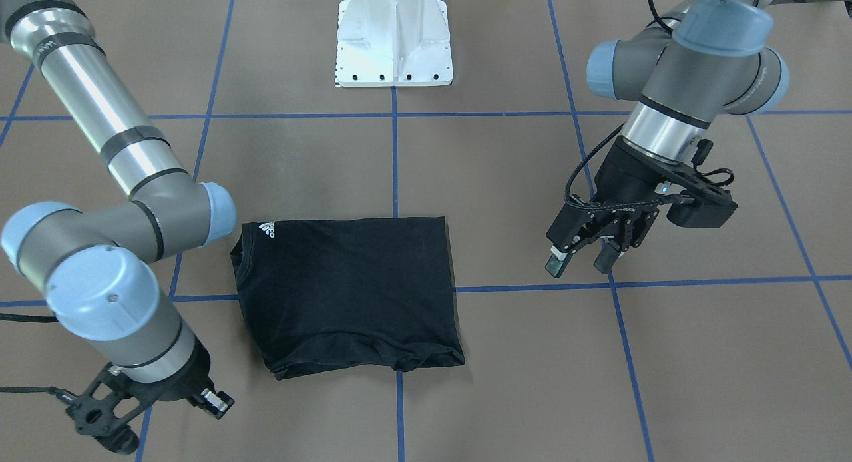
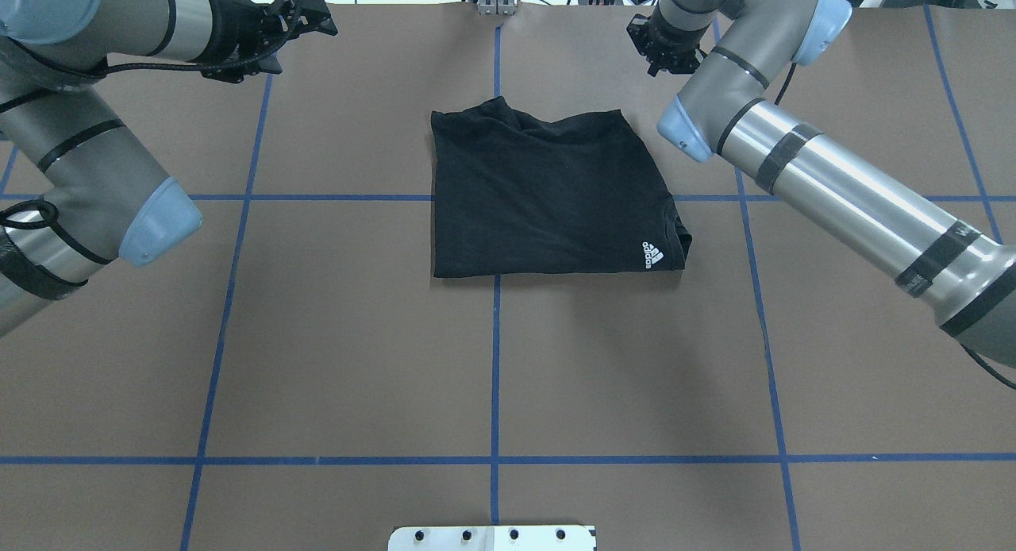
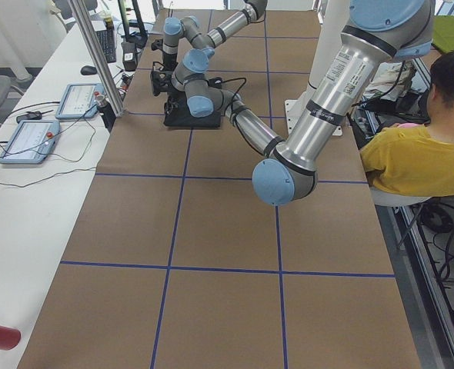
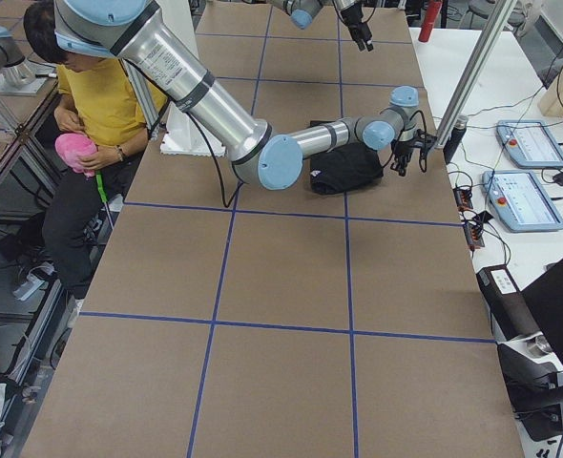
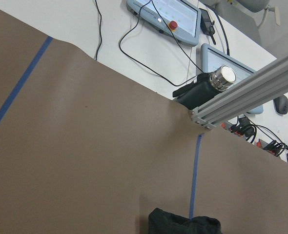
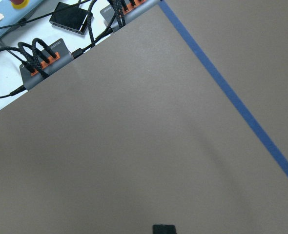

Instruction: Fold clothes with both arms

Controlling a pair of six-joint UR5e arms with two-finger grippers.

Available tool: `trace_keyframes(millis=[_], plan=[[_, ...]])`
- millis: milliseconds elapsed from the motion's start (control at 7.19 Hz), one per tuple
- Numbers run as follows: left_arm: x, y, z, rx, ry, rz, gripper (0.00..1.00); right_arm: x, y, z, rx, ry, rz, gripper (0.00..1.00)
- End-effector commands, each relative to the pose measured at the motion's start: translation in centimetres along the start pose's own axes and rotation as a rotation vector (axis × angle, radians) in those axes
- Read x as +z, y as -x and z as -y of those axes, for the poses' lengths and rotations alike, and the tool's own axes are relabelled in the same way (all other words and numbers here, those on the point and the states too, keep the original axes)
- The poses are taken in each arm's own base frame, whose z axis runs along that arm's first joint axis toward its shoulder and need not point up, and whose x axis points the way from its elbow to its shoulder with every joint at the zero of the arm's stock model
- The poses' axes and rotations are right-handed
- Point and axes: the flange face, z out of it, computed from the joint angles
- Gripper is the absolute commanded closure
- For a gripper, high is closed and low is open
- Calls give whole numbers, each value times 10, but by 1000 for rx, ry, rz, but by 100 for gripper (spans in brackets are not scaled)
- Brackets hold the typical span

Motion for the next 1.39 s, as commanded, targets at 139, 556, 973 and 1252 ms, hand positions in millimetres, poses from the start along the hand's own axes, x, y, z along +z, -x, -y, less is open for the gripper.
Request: trace_keyframes(millis=[139,556,973,1252], plan=[[5,69,-1,381,69,72,1,-56,-110,-31,-174,40,-76,0],[-53,213,49,688,174,144,1,-99,-284,8,-375,162,-33,0],[-135,352,88,833,282,171,1,-146,-457,40,-536,169,-19,0],[-159,396,106,817,384,261,1,-143,-540,36,-673,209,-35,0]])
